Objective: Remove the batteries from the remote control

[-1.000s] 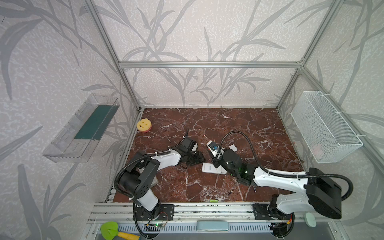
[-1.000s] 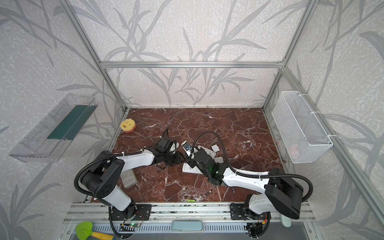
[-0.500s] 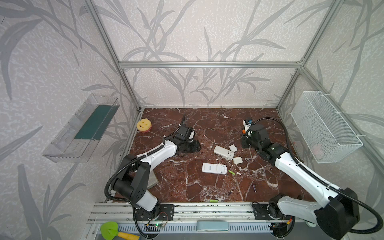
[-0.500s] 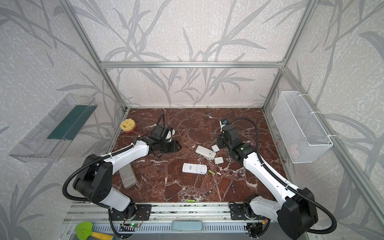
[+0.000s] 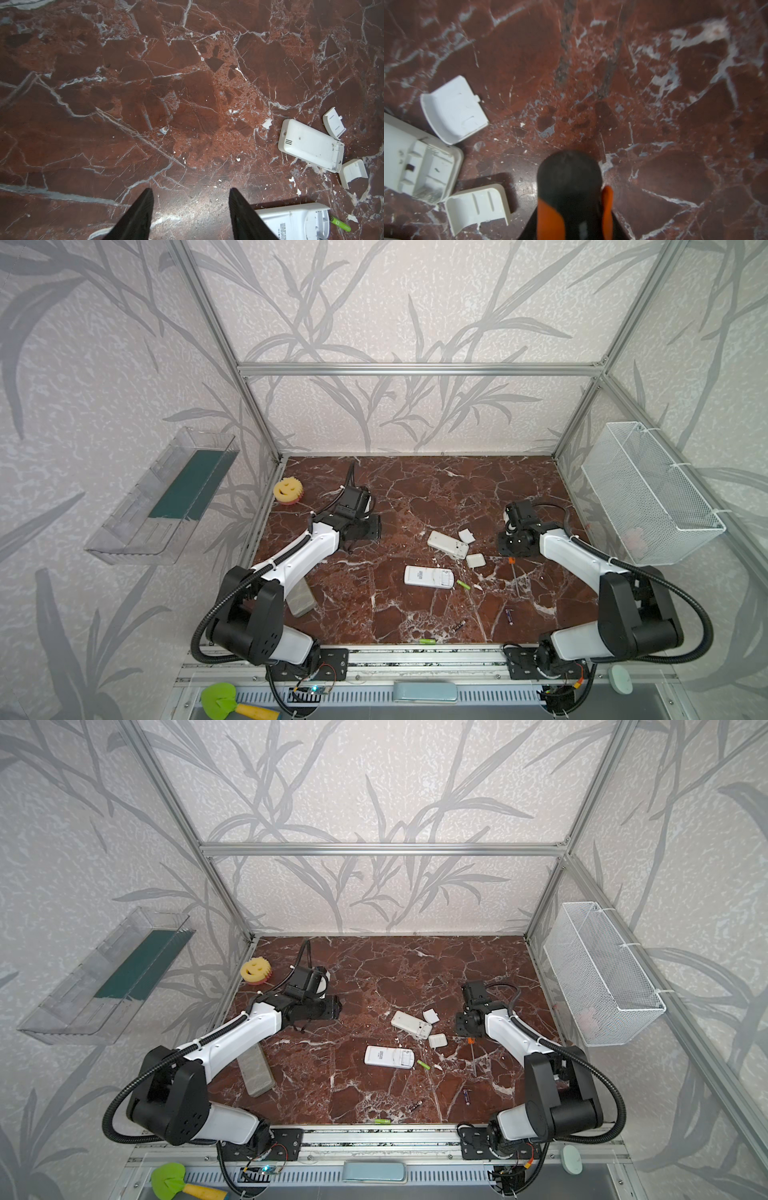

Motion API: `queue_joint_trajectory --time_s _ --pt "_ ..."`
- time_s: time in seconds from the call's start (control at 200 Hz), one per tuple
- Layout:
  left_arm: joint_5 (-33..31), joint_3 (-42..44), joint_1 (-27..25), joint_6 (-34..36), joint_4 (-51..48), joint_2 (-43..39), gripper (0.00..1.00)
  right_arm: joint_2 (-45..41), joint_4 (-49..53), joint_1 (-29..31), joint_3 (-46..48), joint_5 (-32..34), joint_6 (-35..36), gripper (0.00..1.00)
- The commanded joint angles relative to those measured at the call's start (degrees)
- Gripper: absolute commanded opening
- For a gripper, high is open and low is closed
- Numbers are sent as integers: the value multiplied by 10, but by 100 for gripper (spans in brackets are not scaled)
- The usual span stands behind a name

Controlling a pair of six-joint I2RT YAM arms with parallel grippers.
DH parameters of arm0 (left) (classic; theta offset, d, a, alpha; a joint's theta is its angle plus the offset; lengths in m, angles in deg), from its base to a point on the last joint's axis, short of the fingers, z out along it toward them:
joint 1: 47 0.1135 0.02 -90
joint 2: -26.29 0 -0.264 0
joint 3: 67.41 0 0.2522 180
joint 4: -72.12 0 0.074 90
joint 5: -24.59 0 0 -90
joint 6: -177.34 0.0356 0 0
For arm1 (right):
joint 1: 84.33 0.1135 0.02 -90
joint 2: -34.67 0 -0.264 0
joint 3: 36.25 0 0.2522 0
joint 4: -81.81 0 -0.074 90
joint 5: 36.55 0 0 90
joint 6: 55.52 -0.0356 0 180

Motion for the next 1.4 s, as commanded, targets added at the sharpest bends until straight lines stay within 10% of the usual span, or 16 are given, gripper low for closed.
queue_joint_trajectory --time_s 0.0,0.58,0.9,1.19,1.394 --pt "-32 20 3 19 1 -14 61 16 18 -5 -18 -11 -2 18" --pt "-102 38 16 35 25 -67 71 -43 56 -5 -53 16 20 51" --pt "-247 48 38 80 54 -126 95 -213 -57 -5 -6 103 72 73" --pt "-348 179 59 210 321 -188 100 -327 -334 -6 166 186 134 100" --pt "-341 304 91 215 528 -175 100 -291 -503 -10 259 208 161 99"
